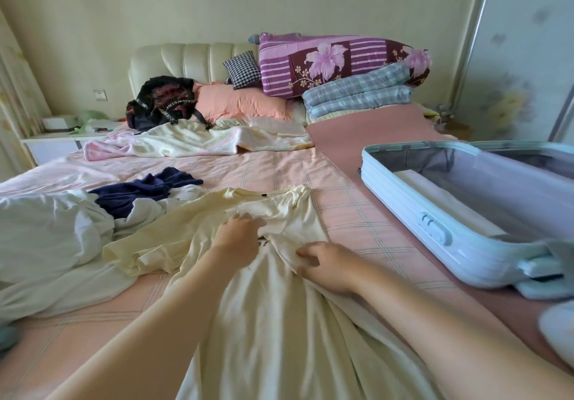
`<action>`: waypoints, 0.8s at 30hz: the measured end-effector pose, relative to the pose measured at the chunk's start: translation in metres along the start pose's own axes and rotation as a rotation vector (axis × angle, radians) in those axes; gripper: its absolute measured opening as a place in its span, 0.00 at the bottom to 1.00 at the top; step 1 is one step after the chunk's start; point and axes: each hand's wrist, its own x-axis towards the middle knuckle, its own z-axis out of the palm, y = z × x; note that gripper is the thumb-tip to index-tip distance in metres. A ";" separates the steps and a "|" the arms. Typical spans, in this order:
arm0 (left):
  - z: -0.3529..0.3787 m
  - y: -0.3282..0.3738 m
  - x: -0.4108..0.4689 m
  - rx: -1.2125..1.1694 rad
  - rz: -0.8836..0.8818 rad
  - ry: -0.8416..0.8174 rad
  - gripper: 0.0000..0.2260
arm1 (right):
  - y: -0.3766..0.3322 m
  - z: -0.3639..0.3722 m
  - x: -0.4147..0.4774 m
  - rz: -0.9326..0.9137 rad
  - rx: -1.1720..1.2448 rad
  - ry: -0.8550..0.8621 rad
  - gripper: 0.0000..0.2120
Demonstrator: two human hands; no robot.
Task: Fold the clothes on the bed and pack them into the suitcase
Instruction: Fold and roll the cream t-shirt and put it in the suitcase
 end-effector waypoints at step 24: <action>-0.035 0.109 -0.164 -0.543 -0.089 -0.109 0.06 | -0.025 -0.020 -0.199 0.017 0.243 0.049 0.11</action>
